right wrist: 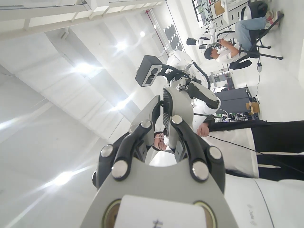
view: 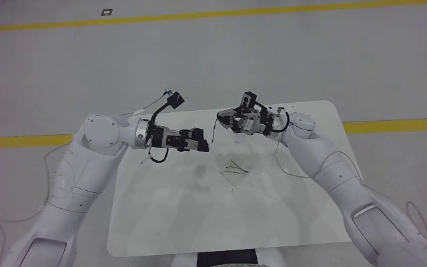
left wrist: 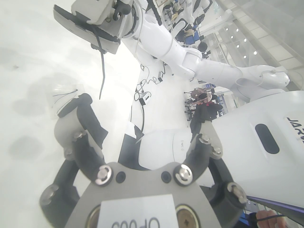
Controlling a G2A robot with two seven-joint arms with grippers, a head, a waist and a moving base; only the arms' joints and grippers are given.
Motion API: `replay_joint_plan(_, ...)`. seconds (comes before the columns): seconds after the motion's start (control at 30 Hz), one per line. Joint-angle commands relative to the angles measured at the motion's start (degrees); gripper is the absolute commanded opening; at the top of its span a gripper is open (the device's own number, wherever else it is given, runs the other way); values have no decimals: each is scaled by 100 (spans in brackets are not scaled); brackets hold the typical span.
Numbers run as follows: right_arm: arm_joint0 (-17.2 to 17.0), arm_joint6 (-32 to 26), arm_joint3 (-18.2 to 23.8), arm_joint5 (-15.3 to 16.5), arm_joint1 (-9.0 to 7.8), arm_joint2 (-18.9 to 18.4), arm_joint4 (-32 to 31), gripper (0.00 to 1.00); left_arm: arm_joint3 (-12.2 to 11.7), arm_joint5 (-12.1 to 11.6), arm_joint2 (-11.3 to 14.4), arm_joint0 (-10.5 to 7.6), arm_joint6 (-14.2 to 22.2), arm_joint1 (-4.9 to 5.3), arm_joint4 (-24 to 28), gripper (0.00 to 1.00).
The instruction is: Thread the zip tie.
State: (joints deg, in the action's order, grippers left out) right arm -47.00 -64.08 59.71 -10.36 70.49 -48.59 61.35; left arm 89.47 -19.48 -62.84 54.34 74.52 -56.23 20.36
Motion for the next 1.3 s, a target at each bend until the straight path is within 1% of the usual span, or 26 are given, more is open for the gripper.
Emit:
replay_joint_plan(0.0,0,-1,-1,-2,0,1,2,0,0,0,0,0,0,0,0,100)
replay_joint_plan(0.07,0,-1,-1,-2,0,1,2,0,0,0,0,0,0,0,0,100)
replay_joint_plan(0.1,-41,237,54,151,0,-60,-27,0,0,0,0,0,0,0,0,100)
replay_joint_plan(0.13,-60,345,125,203,-5,-66,-152,0,-10,0,-14,7,-69,0,-10,100)
replay_joint_plan(0.17,-86,397,179,292,-13,-110,-207,0,-21,0,-72,55,-307,6,-72,100)
replay_joint_plan(0.2,-128,438,223,396,-19,-167,-209,0,-30,0,-110,134,-429,17,-118,100)
replay_joint_plan(0.23,-186,415,291,459,-27,-220,-201,0,-21,0,-210,237,-606,32,-61,100)
replay_joint_plan(0.3,-302,434,366,689,-34,-332,-138,0,72,0,-388,442,-857,43,199,100)
replay_joint_plan(0.33,-355,440,405,763,-34,-370,-114,0,104,0,-491,563,-991,43,374,100)
replay_joint_plan(0.37,-434,491,445,937,-33,-426,-93,0,147,0,-620,715,-1146,40,524,100)
replay_joint_plan(0.4,-498,537,478,1035,-30,-450,-93,0,169,0,-709,830,-1278,30,635,100)
replay_joint_plan(0.47,-649,685,578,1329,-14,-513,-50,0,230,0,-852,1048,-1440,-3,753,100)
replay_joint_plan(0.53,-772,800,678,1620,6,-560,-9,0,202,0,-910,1202,-1595,-52,800,100)
replay_joint_plan(0.57,-850,881,735,1762,20,-570,-6,0,183,0,-919,1270,-1705,-93,756,100)
replay_joint_plan(0.6,-873,910,763,1812,25,-572,-30,0,183,0,-919,1270,-1705,-93,756,100)
replay_joint_plan(0.87,-873,910,763,1812,25,-572,-30,0,183,0,-919,1270,-1705,-93,756,100)
replay_joint_plan(0.93,-926,1187,763,1988,15,-594,-346,0,143,42,-884,1356,-1886,-104,838,100)
replay_joint_plan(1.0,-1046,1356,895,2112,34,-625,-286,0,139,0,-849,1417,-1978,-109,714,100)
replay_joint_plan(1.03,-1114,1463,960,2232,47,-640,-285,0,116,0,-818,1487,-2088,-126,789,100)
replay_joint_plan(1.1,-1229,1712,1046,2473,78,-664,-237,0,162,0,-826,1556,-2363,-165,836,100)
replay_joint_plan(1.17,-1333,1933,1145,2660,123,-646,-177,0,176,0,-811,1657,-2590,-229,949,100)
replay_joint_plan(1.27,-1470,2213,1252,2794,192,-593,-30,0,83,0,-799,1726,-2775,-338,1007,100)
